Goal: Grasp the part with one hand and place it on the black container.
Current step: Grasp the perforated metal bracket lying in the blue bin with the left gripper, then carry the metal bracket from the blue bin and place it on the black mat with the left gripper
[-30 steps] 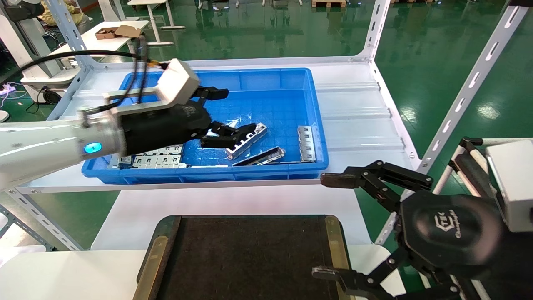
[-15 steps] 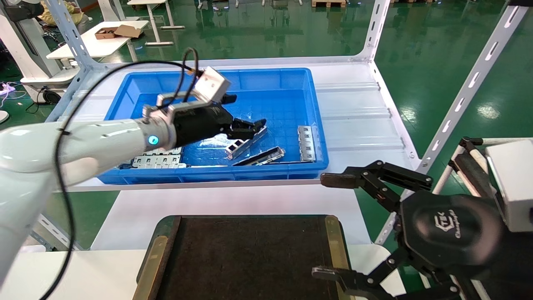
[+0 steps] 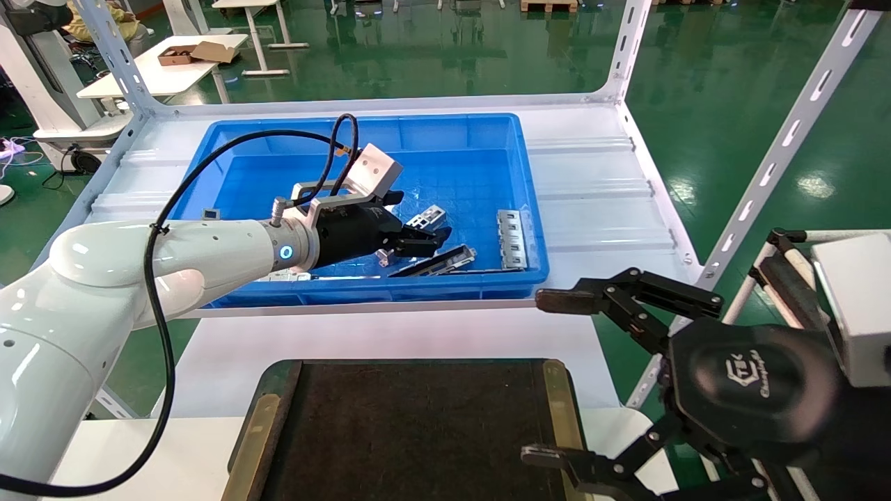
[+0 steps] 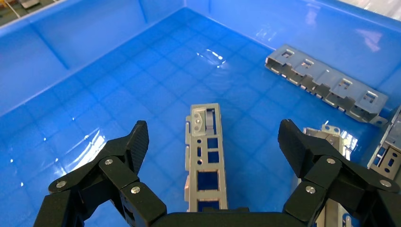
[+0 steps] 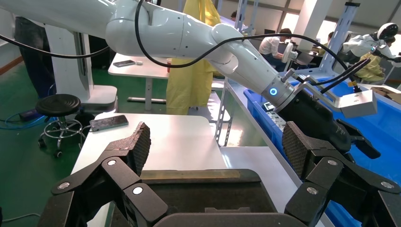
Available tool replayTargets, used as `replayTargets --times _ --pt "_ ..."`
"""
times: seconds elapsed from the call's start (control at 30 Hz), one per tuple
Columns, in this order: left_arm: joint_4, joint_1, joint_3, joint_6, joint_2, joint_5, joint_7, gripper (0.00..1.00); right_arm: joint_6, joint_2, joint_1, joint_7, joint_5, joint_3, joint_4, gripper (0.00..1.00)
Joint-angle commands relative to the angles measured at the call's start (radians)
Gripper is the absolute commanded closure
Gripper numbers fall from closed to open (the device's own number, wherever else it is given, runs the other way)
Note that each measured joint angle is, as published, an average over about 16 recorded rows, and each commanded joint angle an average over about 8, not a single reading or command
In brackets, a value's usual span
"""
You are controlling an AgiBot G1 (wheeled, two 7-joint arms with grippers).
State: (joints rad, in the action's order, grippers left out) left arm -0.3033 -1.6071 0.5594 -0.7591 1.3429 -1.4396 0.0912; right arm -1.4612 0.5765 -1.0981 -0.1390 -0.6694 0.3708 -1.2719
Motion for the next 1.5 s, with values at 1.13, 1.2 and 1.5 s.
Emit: replayTargets --times 1.13,1.2,1.5 --pt "0.087 -0.006 0.068 0.036 0.005 0.078 0.011 1.0 0.0 0.0 0.0 0.0 0.0 0.0 0.0 1.0" --pt "0.094 -0.007 0.072 0.04 0.004 0.08 0.013 1.0 0.0 0.0 0.0 0.0 0.0 0.0 0.0 1.0" --pt "0.115 -0.012 0.082 0.059 0.004 0.092 0.019 1.0 0.0 0.0 0.0 0.0 0.0 0.001 0.0 1.0"
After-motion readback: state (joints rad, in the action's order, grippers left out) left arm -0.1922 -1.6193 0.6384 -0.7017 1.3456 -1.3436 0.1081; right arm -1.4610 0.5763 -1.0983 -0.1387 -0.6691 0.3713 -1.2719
